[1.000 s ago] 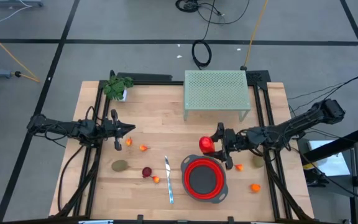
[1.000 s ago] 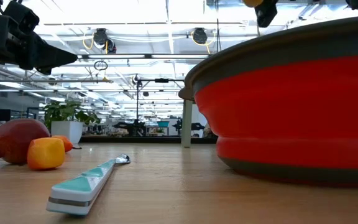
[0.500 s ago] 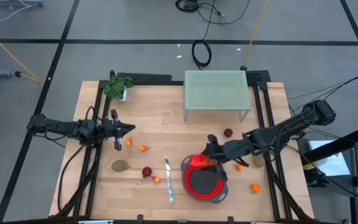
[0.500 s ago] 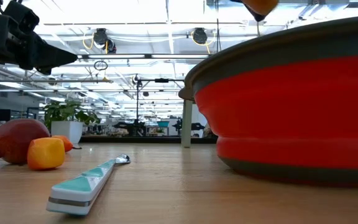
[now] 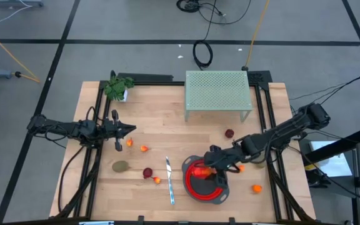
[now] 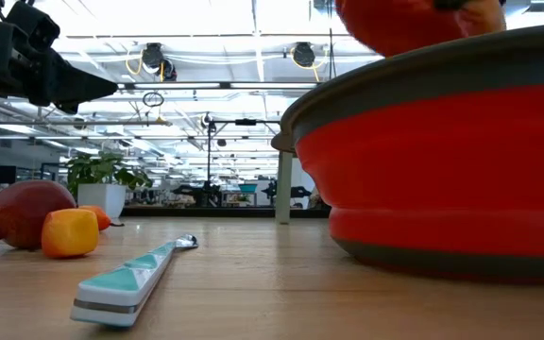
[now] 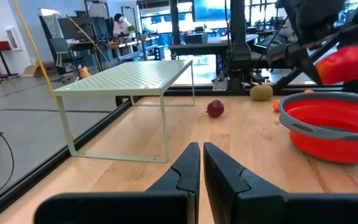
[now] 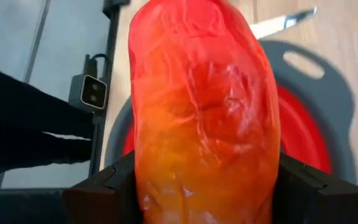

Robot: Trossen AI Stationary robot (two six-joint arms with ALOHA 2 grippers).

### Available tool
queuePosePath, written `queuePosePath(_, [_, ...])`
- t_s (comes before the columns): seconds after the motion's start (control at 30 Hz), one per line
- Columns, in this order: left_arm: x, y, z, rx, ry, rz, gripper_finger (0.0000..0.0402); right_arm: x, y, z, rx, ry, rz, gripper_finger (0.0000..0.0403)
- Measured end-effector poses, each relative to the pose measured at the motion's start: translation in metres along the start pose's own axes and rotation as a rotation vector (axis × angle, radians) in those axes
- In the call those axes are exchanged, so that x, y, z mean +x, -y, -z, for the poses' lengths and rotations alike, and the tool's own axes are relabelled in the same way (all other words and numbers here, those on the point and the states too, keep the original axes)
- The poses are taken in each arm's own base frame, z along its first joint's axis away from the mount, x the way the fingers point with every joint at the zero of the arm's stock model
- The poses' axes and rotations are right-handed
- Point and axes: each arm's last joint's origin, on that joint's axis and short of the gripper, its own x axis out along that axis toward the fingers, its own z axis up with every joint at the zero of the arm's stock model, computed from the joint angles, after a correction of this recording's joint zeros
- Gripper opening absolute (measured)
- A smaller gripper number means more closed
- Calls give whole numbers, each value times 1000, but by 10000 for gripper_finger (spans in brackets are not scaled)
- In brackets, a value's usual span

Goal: Pick & Place Fruit
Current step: Put the mango into the red strainer bowl

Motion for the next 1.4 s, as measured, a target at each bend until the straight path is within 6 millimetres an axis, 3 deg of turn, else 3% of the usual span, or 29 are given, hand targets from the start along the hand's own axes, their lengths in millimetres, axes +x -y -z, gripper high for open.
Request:
queuePosePath(0.27, [0, 0, 0, -1, 0, 1, 24, 21, 5, 4, 219, -49, 41, 234])
queuePosePath(0.5, [0, 0, 0, 4, 0, 0, 24, 27, 3, 8, 359, -46, 77, 235])
queuePosePath(0.9, [0, 0, 0, 6, 0, 0, 24, 28, -6, 14, 434, -30, 90, 235])
queuePosePath(1.4, [0, 0, 0, 5, 0, 0, 24, 28, -11, 11, 393, 30, 75, 235])
